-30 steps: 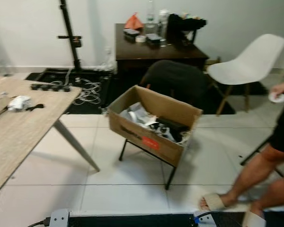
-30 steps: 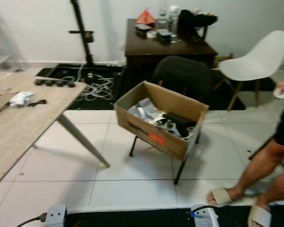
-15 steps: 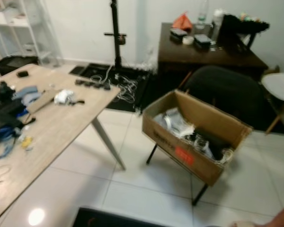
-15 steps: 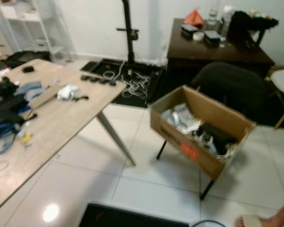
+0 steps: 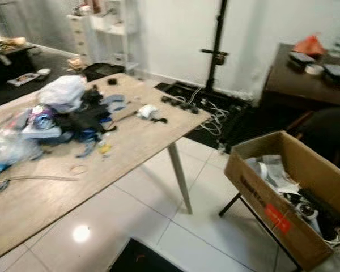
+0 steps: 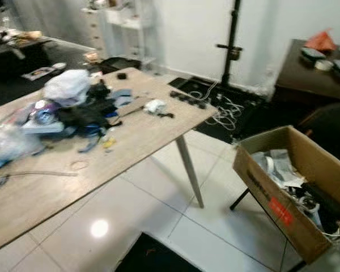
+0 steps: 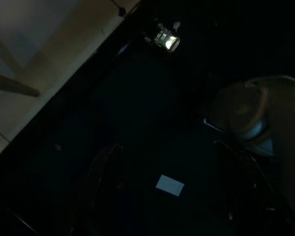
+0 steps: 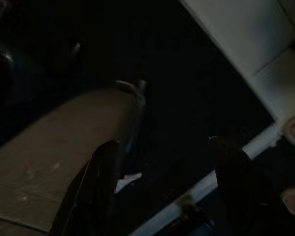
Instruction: Picking trash to rubbish bin
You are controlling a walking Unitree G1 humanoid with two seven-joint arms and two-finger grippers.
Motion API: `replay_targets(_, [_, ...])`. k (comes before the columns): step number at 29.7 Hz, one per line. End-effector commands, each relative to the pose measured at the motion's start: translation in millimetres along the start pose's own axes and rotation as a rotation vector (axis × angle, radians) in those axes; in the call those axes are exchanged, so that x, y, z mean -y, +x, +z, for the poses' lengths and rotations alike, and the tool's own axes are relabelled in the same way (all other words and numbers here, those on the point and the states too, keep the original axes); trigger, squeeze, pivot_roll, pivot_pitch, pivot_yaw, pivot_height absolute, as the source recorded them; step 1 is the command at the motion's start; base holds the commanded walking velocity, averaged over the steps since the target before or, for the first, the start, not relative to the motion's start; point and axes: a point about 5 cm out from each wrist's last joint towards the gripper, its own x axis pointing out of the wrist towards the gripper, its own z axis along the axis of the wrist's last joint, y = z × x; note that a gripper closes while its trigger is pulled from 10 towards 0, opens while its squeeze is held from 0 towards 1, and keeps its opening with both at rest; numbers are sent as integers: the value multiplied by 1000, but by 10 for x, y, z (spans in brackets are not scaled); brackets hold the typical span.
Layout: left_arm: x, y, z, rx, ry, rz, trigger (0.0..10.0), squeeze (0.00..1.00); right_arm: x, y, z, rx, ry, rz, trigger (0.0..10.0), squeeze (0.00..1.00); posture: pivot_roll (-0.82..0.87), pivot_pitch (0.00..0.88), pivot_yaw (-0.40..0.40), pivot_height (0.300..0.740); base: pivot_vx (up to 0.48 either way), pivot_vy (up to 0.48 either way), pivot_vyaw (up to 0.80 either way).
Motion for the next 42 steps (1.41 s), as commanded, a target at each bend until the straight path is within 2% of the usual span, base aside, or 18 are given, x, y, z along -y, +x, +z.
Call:
replay_targets(1, [-46, -14, -28, -13, 10, 8, 10000, 0, -30, -5, -96, -40, 1, 9, 10000, 0, -56, 135, 1, 740, 0, 0, 719])
replay_targets(7, [-9, -9, -42, -17, 18, -4, 10000, 0, -84, 27, 67, -24, -5, 10, 10000, 0, -57, 134, 3, 740, 0, 0, 716])
replay_targets(12, [142, 23, -49, -22, 31, -29, 10000, 0, -219, 63, 260, 4, -8, 19, 10000, 0, -56, 135, 4, 740, 0, 0, 719])
replay_targets(17, [200, 36, -37, -21, 35, -37, 10000, 0, -272, 73, 319, 14, -7, 25, 10000, 0, -56, 136, 4, 740, 0, 0, 719])
replay_targets(21, [274, 55, 4, -11, 37, -49, 10000, 0, -205, 62, 260, 9, -16, 3, 10000, 0, -55, 136, 4, 740, 0, 0, 698])
replay_targets(25, [305, 65, 53, 2, 40, -66, 10000, 0, -202, 63, 271, 12, -7, -9, 10000, 0, -55, 136, 4, 740, 0, 0, 0])
replay_targets(28, [288, 70, 114, 19, 25, -73, 10000, 0, -199, 62, 265, 12, -7, -7, 10000, 0, -55, 135, 3, 740, 0, -465, 0])
replay_targets(37, [187, 49, 108, 21, 10, -72, 10000, 0, -195, 61, 249, 12, -6, -5, 10000, 0, -58, 137, 6, 740, 0, -436, 0])
replay_targets(42, [108, 34, 122, 39, -15, -59, 10000, 0, -190, 59, 236, 6, -10, -3, 10000, 0, -56, 139, 2, 740, 0, 0, 0])
